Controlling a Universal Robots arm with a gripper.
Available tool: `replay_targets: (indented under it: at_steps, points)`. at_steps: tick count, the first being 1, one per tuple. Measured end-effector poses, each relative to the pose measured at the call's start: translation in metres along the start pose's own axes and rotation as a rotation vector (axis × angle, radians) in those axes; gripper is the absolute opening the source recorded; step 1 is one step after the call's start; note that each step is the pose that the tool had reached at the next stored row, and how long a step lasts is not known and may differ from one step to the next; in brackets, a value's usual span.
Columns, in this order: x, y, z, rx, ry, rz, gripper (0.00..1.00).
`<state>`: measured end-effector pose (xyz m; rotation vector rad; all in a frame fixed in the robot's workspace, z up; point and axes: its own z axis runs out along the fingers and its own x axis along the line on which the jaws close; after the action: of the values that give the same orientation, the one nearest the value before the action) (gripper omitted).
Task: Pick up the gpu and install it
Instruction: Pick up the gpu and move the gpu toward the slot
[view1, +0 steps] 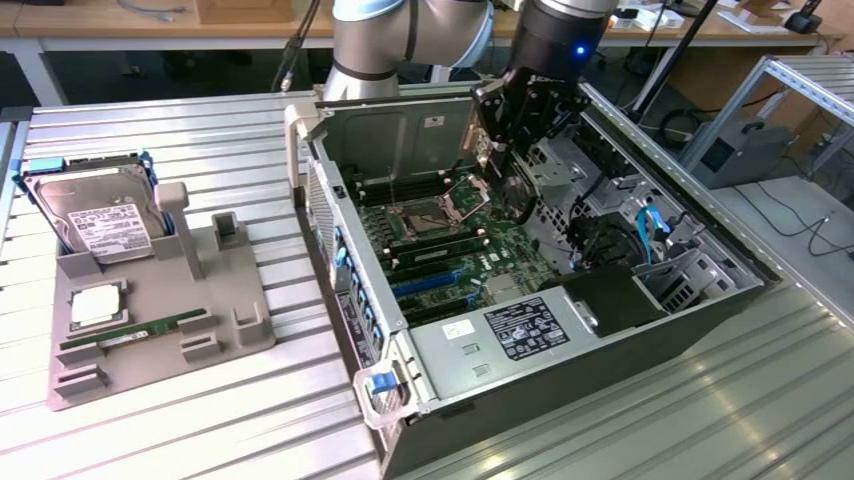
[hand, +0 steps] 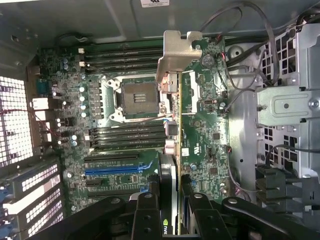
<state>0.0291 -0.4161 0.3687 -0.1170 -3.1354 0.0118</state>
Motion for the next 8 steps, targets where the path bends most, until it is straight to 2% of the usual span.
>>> replay_targets:
  at_steps: [8]
  points:
    - [-0.0026, 0.0002, 0.007, 0.0002, 0.0, 0.0, 0.27]
